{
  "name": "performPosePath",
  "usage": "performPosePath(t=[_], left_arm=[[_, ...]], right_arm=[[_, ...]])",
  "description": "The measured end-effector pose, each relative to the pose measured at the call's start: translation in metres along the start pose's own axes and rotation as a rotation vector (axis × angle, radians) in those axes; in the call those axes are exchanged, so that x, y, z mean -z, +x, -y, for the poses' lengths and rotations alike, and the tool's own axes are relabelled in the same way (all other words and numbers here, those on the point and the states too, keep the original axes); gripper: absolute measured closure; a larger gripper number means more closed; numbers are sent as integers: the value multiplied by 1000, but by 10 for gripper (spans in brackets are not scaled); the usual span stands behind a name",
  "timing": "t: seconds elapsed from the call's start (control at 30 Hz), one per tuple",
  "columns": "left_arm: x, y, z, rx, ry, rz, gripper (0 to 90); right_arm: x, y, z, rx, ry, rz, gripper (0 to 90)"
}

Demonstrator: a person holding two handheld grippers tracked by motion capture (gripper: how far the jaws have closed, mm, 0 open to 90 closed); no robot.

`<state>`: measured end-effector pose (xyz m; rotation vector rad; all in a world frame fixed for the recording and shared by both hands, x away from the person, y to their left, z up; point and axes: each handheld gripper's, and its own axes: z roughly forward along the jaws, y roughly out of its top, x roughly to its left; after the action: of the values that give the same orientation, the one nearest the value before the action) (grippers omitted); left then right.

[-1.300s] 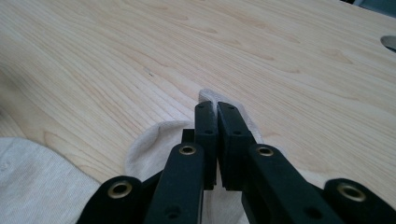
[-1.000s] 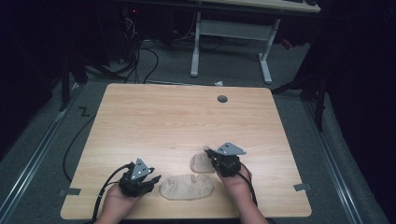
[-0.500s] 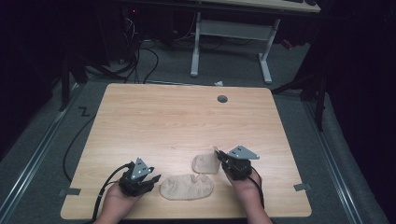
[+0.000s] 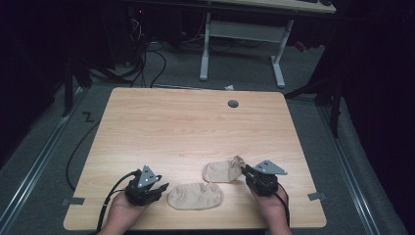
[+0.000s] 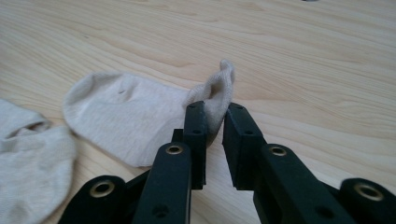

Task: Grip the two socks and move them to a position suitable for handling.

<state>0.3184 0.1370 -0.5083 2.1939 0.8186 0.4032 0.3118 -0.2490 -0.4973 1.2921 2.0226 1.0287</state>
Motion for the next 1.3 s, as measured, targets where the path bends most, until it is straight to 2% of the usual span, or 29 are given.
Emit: performPosePath(t=[0.17, 0.4, 0.47, 0.57, 0.67, 0.73, 0.77, 0.8, 0.83, 0.87, 0.93, 0.97, 1.0, 1.03, 1.1, 1.17, 1.23, 1.3], left_arm=[[-1, -1, -1, -4, 1, 1, 596], [-1, -1, -1, -5, 2, 1, 595], [-1, -1, -1, -5, 3, 1, 595], [-2, -1, 0, -3, 2, 3, 595], [-2, -1, -1, -1, 3, 9, 595], [0, -4, -2, 19, -6, 46, 613], [3, -5, -3, 36, -15, 85, 631], [3, -5, -3, 36, -15, 85, 648], [7, -11, -5, 68, -44, 177, 662], [8, -16, -6, 54, -42, 192, 681], [5, -26, -6, -3, -4, 185, 696], [5, -26, -6, -3, -4, 185, 702], [1, -30, -5, -22, 18, 183, 702], [-7, -33, -3, -41, 61, 182, 704], [-13, -33, -2, -56, 95, 166, 704], [-16, -30, 0, -62, 88, 155, 706], [-17, -26, 0, -42, 84, 160, 705], [-17, -26, 0, -47, 80, 158, 703]], right_arm=[[8, -1, -2, 7, -32, 42, 758], [8, -3, -1, 23, -26, 46, 756], [10, -3, -2, 34, -38, 68, 756], [12, -3, -4, 33, -47, 66, 754], [5, -4, -1, 26, -13, 35, 754], [-2, -7, 2, 14, 30, 6, 756], [-6, -8, 4, 8, 50, -3, 761], [-6, -8, 4, 8, 50, -3, 761], [-13, -10, 7, 5, 88, -19, 765], [-16, -10, 9, 9, 104, -22, 768], [-20, -11, 10, 5, 126, -33, 771], [-21, -11, 10, 7, 132, -34, 773], [-21, -11, 10, 7, 132, -34, 773], [-24, -10, 10, 10, 146, -40, 778], [-27, -7, 11, 15, 162, -44, 780], [-30, -4, 12, 21, 170, -50, 782], [-31, -1, 11, 20, 171, -56, 784], [-34, 4, 10, 24, 163, -67, 787]])
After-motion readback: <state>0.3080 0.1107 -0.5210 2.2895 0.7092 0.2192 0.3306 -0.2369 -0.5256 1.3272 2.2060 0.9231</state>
